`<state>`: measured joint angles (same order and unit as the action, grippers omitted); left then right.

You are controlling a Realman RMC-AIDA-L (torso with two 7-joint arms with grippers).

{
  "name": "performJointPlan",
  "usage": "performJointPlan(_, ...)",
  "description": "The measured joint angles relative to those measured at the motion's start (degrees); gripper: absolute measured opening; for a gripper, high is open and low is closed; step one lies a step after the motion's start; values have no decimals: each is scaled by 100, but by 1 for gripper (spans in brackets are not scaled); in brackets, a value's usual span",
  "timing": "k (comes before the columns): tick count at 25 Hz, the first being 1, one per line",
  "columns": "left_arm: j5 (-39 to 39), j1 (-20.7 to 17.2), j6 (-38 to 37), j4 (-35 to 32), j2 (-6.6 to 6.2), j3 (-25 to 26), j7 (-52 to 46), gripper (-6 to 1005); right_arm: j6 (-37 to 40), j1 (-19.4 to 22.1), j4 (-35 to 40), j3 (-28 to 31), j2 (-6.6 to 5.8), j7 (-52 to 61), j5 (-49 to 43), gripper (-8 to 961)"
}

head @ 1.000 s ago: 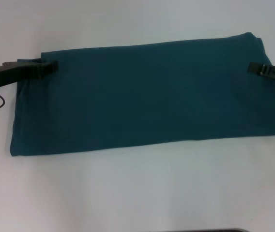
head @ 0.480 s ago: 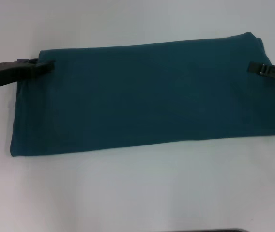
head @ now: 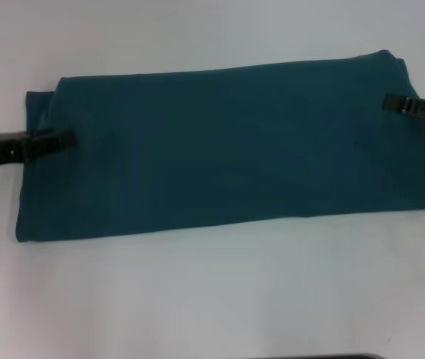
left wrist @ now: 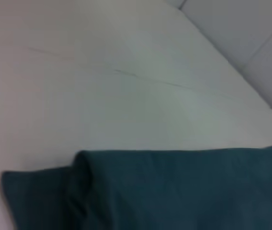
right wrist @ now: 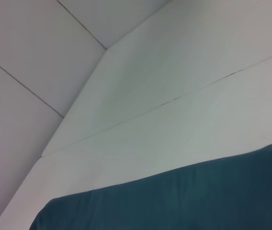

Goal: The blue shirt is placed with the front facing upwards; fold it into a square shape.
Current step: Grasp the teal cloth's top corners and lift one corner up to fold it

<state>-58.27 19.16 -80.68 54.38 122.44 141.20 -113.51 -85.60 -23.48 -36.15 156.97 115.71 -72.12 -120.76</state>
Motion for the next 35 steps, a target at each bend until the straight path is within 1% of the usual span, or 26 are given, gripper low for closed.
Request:
performJointPlan(3,0,-21,-634,3,-52,410,-19,526,-9,-8,-3,-1,-20,-15,-7,714)
performJointPlan(5,-1,-22,-931,-8,-87,667,-21,526,-11,-9,6,-1,-33,-56,-13,714)
performJointPlan(7,-1,-23,-1132,-28,-120,859,-21,526,-2,-9,26,-19,-42,-95,-23,713)
performJointPlan(9,3,-18,-1163,-82,-130,912,-20,527,34,-8,37,-50,-48,-103,-30,713)
performJointPlan(12,36,69,-987,-306,-126,875,30,527,49,-7,38,-63,-50,-105,-33,713)
performJointPlan(14,63,150,-742,-457,-110,804,73,527,50,-7,38,-68,-49,-106,-34,713)
performJointPlan(20,137,238,184,-703,-79,343,128,527,40,-7,38,-129,-42,-85,-36,711)
performJointPlan(23,258,281,510,-779,-74,231,126,528,30,-7,38,-132,-39,-94,-36,711)
performJointPlan(30,413,336,961,-935,-72,157,123,528,20,-7,38,-133,-33,-98,-35,712)
performJointPlan(35,450,342,1040,-955,-72,149,127,529,18,-7,38,-132,-33,-100,-35,713)
